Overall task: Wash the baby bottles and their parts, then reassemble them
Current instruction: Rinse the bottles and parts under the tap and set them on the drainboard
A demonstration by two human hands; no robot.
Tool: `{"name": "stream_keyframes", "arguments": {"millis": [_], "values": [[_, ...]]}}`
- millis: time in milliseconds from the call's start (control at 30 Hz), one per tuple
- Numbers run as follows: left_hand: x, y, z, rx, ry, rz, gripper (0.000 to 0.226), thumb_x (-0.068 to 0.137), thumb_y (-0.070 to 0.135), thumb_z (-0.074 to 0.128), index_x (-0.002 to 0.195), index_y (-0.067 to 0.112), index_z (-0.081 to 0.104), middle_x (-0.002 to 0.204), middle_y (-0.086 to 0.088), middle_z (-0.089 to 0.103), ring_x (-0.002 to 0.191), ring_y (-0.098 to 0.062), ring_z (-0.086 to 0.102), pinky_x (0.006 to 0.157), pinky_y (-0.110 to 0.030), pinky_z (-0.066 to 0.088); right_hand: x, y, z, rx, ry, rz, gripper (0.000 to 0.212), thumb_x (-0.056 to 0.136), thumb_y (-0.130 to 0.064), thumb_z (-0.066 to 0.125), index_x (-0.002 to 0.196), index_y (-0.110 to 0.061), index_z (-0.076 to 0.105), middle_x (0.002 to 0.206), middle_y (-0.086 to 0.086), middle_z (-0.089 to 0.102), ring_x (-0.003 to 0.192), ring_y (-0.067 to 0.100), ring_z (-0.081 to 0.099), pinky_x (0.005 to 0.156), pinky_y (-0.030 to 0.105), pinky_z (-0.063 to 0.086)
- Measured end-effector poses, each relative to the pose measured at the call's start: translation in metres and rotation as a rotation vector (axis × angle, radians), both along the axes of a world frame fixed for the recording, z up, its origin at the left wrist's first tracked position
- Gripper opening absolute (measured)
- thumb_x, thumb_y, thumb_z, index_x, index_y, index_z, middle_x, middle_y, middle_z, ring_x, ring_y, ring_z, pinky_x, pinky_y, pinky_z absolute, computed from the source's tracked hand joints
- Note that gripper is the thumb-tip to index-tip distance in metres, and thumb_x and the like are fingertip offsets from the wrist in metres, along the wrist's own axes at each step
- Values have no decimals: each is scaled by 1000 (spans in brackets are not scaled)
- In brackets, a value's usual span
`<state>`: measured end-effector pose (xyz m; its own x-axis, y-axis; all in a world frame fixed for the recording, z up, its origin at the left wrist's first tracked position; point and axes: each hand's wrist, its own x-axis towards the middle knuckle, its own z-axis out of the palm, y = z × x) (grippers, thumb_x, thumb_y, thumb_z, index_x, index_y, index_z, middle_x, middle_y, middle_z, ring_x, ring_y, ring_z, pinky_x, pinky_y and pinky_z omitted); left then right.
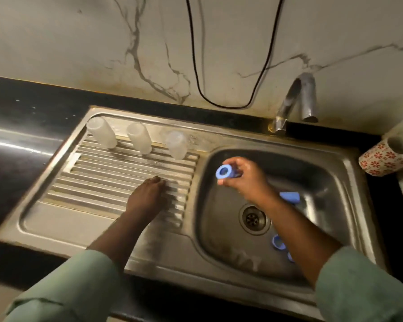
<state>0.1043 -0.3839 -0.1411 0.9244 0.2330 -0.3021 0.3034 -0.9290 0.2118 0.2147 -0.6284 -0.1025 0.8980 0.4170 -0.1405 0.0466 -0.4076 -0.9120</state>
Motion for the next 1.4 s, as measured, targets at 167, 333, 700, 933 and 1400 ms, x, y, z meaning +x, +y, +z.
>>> {"name": "stream_keyframes", "arguments": {"millis": [167, 333, 700, 933, 1400], "values": [[-9, 38, -11, -118, 1, -96, 62, 89, 35, 71, 146, 23, 49, 160, 4, 35, 144, -18, 38, 104, -29, 39, -27, 88, -27, 23, -77, -87, 56, 60, -1, 88, 113, -4, 69, 98, 1, 56, 83, 9, 57, 74, 5, 42], [-6, 53, -27, -147, 17, -126, 62, 92, 34, 69, 149, 28, 44, 165, 8, 26, 150, -17, 29, 107, -29, 38, -39, 145, -59, -75, -56, -196, 56, 66, 4, 83, 118, -4, 66, 114, 11, 65, 102, 25, 64, 93, 39, 53], [-13, 34, -16, -70, -124, -306, 38, 100, 31, 51, 132, 12, 59, 140, -9, 55, 125, -29, 54, 92, -38, 46, -56, 133, -69, -197, -116, -269, 66, 71, -12, 84, 132, -8, 57, 111, 12, 68, 92, 15, 61, 85, 14, 46], [6, -73, -11, -191, -192, -541, 29, 103, 28, 45, 121, 14, 62, 125, -7, 61, 114, -30, 59, 84, -38, 47, -71, -23, -73, -433, 16, -297, 24, 78, 1, 73, 102, -3, 73, 98, 12, 72, 92, 23, 66, 83, 23, 49], [66, -239, -87, -212, 348, -280, 32, 96, 25, 61, 126, 16, 65, 127, -11, 65, 115, -33, 63, 89, -37, 50, -19, -158, -151, -1331, -246, 678, 20, 91, -28, 50, 102, -27, 67, 107, -3, 65, 112, 24, 49, 96, 39, 31]]}}
